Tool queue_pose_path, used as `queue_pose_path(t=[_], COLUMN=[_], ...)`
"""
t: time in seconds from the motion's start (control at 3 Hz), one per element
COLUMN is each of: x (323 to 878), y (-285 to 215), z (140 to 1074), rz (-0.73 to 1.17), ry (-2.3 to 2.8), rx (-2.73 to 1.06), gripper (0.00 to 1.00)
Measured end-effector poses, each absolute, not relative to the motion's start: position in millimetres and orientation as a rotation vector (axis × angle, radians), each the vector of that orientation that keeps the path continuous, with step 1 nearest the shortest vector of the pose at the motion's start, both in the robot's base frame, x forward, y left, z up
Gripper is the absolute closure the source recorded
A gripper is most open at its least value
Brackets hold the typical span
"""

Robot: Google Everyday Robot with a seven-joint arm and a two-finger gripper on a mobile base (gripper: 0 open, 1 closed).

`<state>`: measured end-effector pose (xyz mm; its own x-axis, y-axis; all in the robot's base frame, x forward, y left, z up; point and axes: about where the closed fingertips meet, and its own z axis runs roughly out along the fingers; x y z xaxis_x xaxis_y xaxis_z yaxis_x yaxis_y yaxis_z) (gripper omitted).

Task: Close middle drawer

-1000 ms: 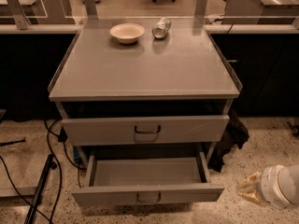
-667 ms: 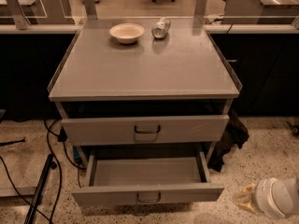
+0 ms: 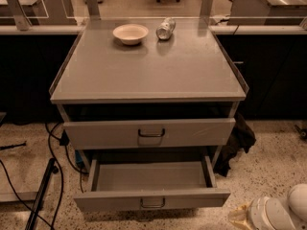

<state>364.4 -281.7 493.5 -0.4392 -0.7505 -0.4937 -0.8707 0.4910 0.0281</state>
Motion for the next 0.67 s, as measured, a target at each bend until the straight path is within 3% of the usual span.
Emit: queue_pose_path(t=[0.67], x=[387.2], y=[-269.0], z=[437.6], rz=[0.388], ry=[2.212], rx=[-1.37], gripper=[1.0])
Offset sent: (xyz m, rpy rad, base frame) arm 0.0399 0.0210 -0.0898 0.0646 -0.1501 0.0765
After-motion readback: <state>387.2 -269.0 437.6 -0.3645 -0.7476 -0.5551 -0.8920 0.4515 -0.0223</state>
